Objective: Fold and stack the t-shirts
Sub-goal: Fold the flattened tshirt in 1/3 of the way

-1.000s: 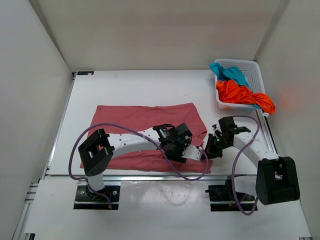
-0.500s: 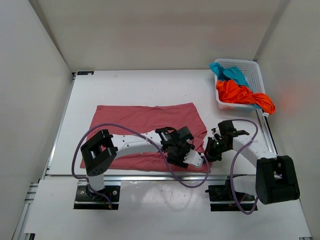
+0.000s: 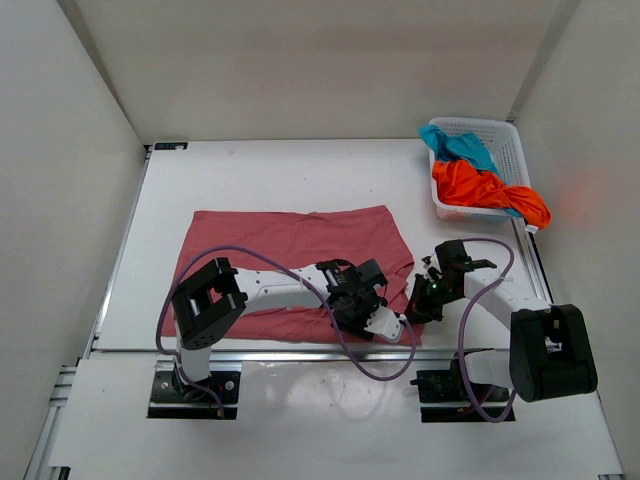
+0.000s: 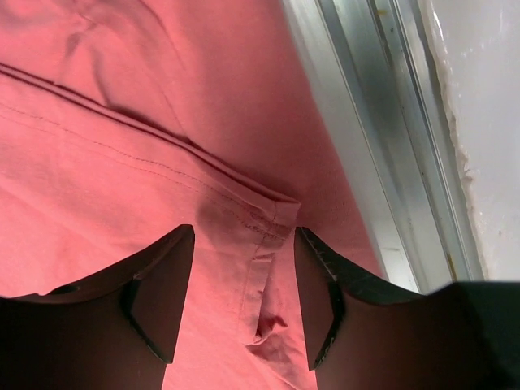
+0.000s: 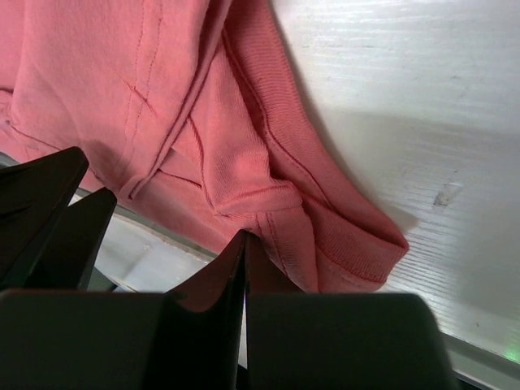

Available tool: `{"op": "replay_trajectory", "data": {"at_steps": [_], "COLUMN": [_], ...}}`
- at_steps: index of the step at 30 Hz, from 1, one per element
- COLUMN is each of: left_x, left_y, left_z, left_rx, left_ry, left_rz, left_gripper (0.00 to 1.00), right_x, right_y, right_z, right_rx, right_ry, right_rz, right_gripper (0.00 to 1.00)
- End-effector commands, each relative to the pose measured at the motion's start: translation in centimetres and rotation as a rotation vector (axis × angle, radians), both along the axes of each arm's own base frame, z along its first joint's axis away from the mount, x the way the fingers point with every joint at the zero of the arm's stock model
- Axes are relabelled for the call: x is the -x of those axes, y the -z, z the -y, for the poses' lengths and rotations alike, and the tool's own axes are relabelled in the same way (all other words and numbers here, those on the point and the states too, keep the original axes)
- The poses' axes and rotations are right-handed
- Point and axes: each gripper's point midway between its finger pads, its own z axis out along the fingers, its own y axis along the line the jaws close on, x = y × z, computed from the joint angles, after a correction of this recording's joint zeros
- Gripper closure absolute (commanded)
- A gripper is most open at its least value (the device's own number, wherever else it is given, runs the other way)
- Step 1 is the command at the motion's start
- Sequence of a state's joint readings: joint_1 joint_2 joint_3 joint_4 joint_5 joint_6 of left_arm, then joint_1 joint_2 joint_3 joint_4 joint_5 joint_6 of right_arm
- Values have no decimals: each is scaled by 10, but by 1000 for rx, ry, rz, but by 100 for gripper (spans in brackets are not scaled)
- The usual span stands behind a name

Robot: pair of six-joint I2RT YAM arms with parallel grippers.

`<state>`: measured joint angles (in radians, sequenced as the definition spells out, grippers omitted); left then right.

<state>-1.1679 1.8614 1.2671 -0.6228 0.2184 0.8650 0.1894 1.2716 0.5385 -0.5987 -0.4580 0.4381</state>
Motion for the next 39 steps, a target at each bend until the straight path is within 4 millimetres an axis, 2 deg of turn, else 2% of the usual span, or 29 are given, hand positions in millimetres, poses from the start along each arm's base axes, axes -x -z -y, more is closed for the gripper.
{"op": "replay_trajectory", "data": {"at_steps": [1, 7, 11, 12, 13, 17, 19, 22, 23, 25, 27, 30, 35, 39], "left_x": [3, 0, -2, -1, -4, -9, -8, -17, -19, -20, -19, -18, -18, -18], "left_y": [3, 8, 11, 11, 10, 5, 1, -4, -10, -9, -9, -16, -11, -15], "left_z": [-2, 4, 6, 6, 6, 5, 4, 2, 2, -2, -5, -2, 9, 17], "left_rx": [-9, 4, 9, 10, 10, 8, 12, 31, 48, 41, 37, 59, 66, 85], "left_ry": [61, 37, 10, 7, -10, -36, -43, -98, -106, -107, -100, -100, -112, -112], "left_rz": [5, 35, 40, 43, 49, 57, 61, 55, 54, 54, 63, 59, 52, 43], "left_gripper": [37, 39, 56, 68, 75, 77, 83, 83, 78, 67, 63, 62, 66, 68], "right_x": [-2, 2, 4, 4, 5, 3, 3, 2, 3, 4, 5, 6, 8, 6], "right_y": [-1, 0, 1, 2, 2, 2, 2, 2, 1, 3, 3, 3, 5, 4], "right_z": [0, -3, -4, -4, -3, -3, -3, -3, -4, -3, -4, -5, -2, -3], "right_rx": [-16, -21, -18, -18, -15, -13, -11, -15, -14, -7, -15, -17, -5, -9], "right_ry": [14, -4, -13, -14, -11, -12, -13, -12, -15, -16, -27, -26, -22, -24], "right_rz": [1, -9, -11, -15, -14, -9, -7, -1, -3, -6, -8, -14, -19, -16], "right_gripper": [98, 99, 99, 100, 100, 100, 100, 100, 100, 99, 99, 99, 99, 99]}}
